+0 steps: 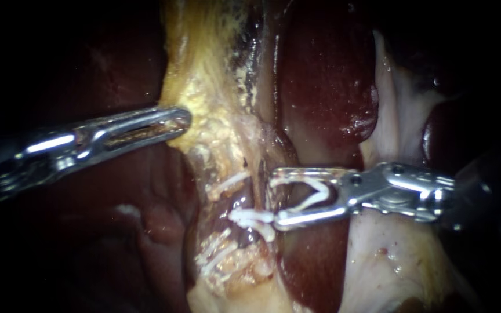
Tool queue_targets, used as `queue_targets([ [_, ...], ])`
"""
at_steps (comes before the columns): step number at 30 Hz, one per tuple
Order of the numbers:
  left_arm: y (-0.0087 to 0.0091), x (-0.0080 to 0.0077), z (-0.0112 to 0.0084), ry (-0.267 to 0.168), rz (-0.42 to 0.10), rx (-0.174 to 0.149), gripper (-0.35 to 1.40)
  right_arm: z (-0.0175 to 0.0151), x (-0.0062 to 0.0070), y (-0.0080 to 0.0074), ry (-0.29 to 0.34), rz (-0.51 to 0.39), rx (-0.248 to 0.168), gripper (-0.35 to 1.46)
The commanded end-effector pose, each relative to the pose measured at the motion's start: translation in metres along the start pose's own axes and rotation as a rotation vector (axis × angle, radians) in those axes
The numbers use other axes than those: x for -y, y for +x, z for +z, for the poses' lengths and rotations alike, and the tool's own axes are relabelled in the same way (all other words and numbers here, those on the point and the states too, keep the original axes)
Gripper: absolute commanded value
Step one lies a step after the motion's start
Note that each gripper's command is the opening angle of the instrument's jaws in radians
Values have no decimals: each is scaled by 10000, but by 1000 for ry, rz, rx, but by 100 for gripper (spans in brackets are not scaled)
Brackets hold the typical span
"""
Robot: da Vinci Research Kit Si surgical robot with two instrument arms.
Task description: Clipping third clip right tube
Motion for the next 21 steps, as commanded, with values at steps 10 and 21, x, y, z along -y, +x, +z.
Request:
queue_targets([
  [10,-8,15,-12,3,-2,19,-35,25,-29,-13,-30,46,22,59],
  [21,-9,13,-13,4,-2,19,-35,31,-10,0,158,140,-48,53],
])
